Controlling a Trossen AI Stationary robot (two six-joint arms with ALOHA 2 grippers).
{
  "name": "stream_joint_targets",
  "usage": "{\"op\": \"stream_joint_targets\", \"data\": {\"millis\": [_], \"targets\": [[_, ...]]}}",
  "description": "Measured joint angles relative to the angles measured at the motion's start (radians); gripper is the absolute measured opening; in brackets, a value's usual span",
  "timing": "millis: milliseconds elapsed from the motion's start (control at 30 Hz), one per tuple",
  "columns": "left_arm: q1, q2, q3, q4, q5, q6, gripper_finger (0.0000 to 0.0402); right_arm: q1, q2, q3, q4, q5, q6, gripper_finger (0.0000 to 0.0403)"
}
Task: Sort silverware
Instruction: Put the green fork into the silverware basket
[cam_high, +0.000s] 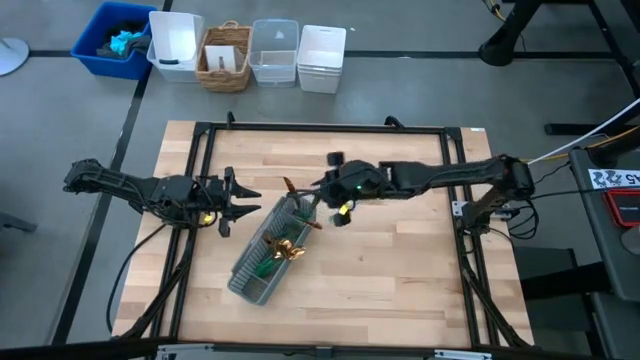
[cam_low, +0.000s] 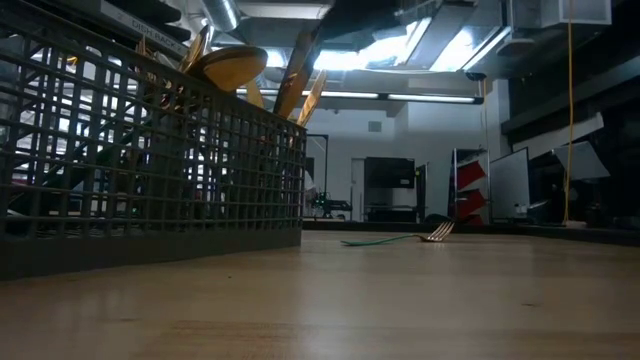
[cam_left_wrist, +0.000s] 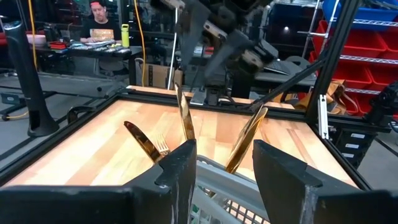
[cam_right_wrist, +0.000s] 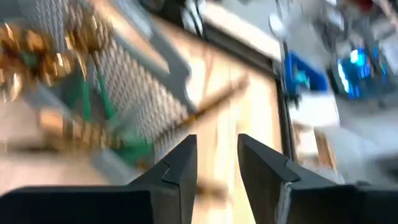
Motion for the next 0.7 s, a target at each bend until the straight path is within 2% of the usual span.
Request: {"op": "stream_joint_targets", "data": {"millis": [167, 300, 400, 500, 700], "targets": [[0.0, 0.0, 0.0, 0.0, 0.0, 0.0, 0.0148, -0.007, -0.064, 0.051, -0.294, 0.078, 0.106, 0.0115], [0.0, 0.0, 0.0, 0.002, 0.0, 0.002, 0.0148, -0.044, -0.124, 0.05, -0.523, 0.084, 0.188, 0.0115], [0.0, 0.0, 0.0, 0.002, 0.0, 0.0, 0.0148, -0.081, -0.177, 0.016, -0.62, 0.077, 0.249, 0.0115], [0.0, 0.0, 0.0, 0.002, 0.0, 0.0, 0.0148, -0.129, -0.261, -0.098, -0.562, 0.076, 0.289, 0.0115], [0.001, 0.0, 0.0, 0.002, 0.0, 0.0, 0.0148, -0.258, -0.398, -0.464, -0.287, 0.077, 0.454, 0.0115]]}}
